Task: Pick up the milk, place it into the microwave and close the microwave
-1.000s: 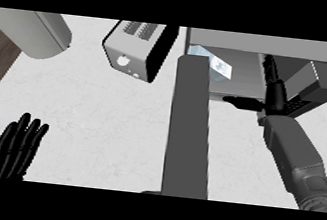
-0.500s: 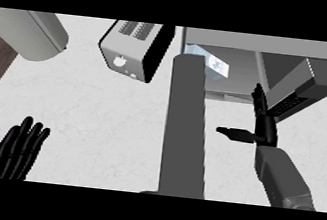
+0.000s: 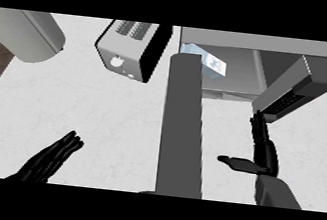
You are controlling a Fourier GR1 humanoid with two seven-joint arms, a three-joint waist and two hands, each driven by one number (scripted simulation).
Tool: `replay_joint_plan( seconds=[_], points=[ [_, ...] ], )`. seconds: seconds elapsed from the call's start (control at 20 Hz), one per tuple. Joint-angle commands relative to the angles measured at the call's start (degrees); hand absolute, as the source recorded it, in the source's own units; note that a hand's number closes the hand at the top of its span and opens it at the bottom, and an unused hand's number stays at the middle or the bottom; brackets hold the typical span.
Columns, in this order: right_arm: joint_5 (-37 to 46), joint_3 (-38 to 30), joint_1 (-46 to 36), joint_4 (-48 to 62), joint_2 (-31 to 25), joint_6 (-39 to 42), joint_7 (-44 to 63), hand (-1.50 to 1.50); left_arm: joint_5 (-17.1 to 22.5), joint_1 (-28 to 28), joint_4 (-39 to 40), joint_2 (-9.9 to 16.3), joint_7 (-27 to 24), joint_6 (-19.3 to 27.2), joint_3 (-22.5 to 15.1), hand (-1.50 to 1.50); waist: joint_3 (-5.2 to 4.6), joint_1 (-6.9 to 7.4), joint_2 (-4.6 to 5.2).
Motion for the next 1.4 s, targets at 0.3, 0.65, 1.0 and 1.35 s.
replay_joint_plan(
  seconds=[0.3, 0.65, 1.0, 1.35],
  points=[
    [-2.2, 3.5, 17.5, -13.4, -0.5, 10.8, -5.7, -1.50, -4.2, -10.3, 11.1, -1.9, -1.2, -0.2, -3.2, 1.50, -0.01, -0.35, 0.12],
    [-5.0, 6.2, 27.4, -27.6, 0.7, 11.5, -1.4, -1.50, -5.6, -22.9, 15.3, -3.0, 7.4, -1.5, -5.1, 1.50, 0.04, -0.27, 0.22],
    [-6.9, 6.7, 36.0, -35.1, -2.8, 13.9, -1.3, -1.50, -10.8, -23.2, 26.4, -3.8, 4.5, -4.9, -14.8, 1.50, 0.02, -0.34, 0.22],
    [-8.6, 8.9, 43.6, -43.9, -4.3, 16.6, -2.4, -1.50, -14.3, -33.7, 35.8, -4.5, 2.5, 4.7, -24.6, 1.50, 0.03, -0.61, 0.20]
  ],
)
